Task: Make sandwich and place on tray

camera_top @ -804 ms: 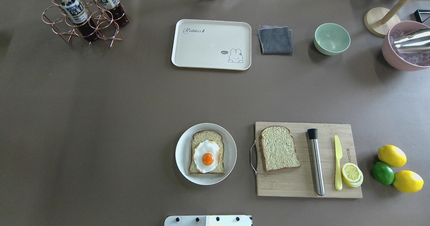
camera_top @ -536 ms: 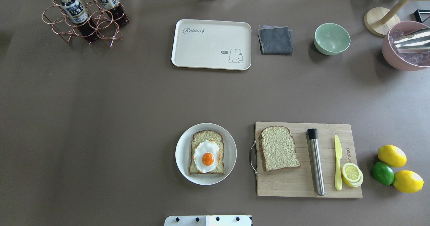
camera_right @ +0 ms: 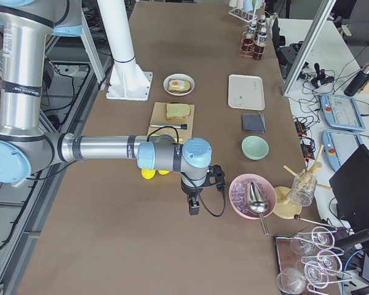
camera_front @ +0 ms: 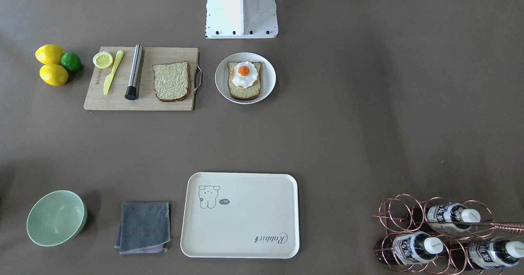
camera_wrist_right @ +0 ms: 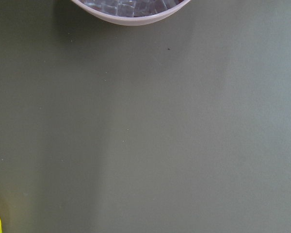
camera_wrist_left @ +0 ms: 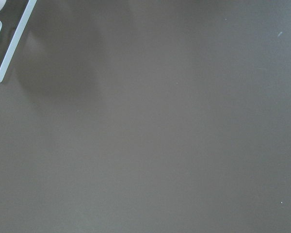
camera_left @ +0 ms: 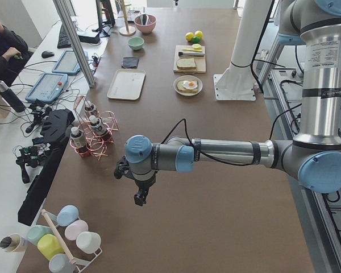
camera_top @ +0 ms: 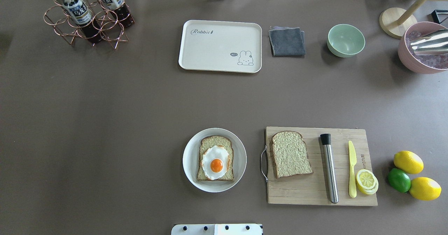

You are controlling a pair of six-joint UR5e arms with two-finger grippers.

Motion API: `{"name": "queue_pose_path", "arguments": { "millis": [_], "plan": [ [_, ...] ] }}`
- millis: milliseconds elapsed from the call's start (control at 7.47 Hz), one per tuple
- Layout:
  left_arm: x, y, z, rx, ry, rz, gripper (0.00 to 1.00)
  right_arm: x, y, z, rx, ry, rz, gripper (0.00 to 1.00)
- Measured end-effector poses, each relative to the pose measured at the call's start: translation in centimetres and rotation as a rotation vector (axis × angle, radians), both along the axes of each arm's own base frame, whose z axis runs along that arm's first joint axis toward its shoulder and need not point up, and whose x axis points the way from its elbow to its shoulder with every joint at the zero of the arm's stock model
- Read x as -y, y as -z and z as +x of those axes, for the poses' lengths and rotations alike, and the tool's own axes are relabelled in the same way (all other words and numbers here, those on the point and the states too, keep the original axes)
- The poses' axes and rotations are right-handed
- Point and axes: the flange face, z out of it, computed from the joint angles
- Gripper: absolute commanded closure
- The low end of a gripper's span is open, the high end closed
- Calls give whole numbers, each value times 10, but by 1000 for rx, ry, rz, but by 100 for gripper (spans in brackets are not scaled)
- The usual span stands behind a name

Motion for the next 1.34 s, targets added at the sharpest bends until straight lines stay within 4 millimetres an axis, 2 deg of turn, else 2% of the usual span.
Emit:
{"name": "queue_pose_path", "arguments": {
  "millis": [402,938,1339],
  "plan": [
    [2,19,-2,-1,6,37,1,0,-1,0,0,-1,-2,0],
    [-2,28,-21,-4,45,57,1,-2,-5,0,-1,-1,-10,0],
    [2,41,-23,-4,48,100,1,-3,-7,1,-2,-1,-14,0]
  ]
}}
